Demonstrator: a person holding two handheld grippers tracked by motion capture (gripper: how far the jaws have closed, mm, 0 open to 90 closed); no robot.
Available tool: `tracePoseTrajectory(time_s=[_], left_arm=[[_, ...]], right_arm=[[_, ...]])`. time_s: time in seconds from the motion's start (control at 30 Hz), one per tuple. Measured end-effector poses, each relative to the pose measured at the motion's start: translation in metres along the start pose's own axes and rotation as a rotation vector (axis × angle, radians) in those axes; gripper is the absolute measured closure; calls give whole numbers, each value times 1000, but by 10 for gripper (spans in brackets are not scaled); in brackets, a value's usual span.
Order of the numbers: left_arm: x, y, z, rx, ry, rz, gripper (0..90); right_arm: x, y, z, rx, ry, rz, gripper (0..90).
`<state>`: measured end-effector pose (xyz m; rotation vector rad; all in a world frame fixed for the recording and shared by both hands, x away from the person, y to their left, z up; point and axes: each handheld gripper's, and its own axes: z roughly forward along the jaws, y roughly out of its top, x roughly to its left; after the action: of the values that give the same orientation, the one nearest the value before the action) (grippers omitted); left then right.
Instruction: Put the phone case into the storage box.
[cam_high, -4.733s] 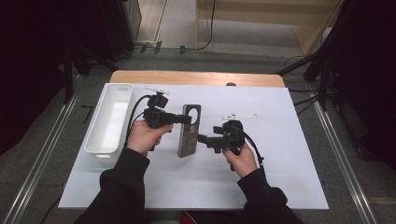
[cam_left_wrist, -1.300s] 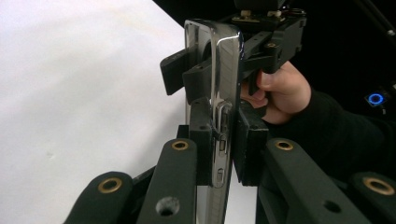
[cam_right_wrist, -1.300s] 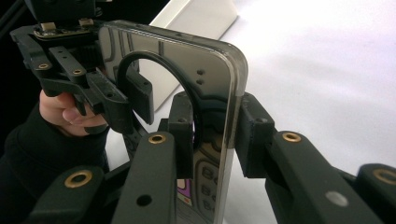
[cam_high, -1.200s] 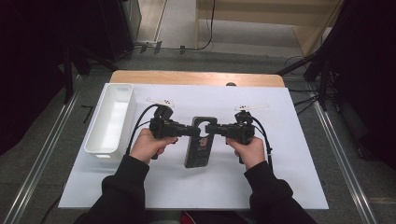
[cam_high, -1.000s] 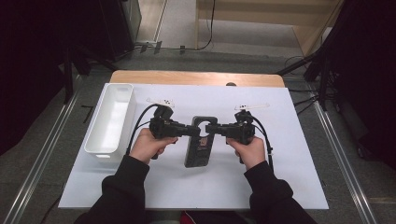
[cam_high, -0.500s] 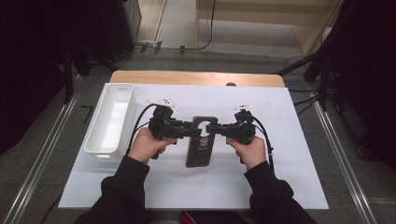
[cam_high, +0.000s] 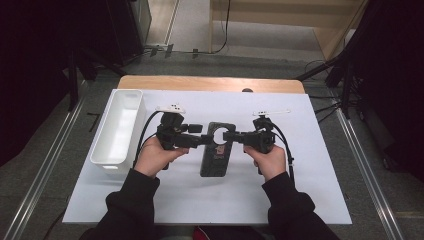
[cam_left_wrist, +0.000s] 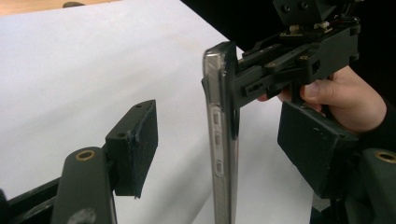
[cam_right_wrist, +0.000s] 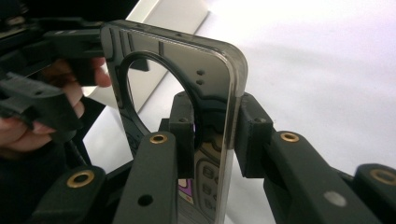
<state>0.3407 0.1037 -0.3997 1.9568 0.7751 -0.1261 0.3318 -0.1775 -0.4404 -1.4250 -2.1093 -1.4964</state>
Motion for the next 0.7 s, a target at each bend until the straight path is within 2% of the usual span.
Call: tracePoseTrajectory(time_s=[0.1, 0.2, 0.33, 0.47, 0.7], left_arm=[[-2, 1, 0, 3, 25, -8, 251], [-2, 1, 0, 9, 49, -22, 254], [0, 2, -1, 12, 96, -58, 255], [0, 3, -2, 13, 118, -59, 256], [0, 4, -1, 20, 155, -55, 257]], right_arm=[[-1, 1, 1, 7, -8, 22, 702], [-1, 3, 5, 18, -9, 33, 702], [1, 4, 9, 34, -20, 58, 702], [1, 8, 12, 31, -15, 68, 702], [2, 12, 17, 40, -34, 101, 702]])
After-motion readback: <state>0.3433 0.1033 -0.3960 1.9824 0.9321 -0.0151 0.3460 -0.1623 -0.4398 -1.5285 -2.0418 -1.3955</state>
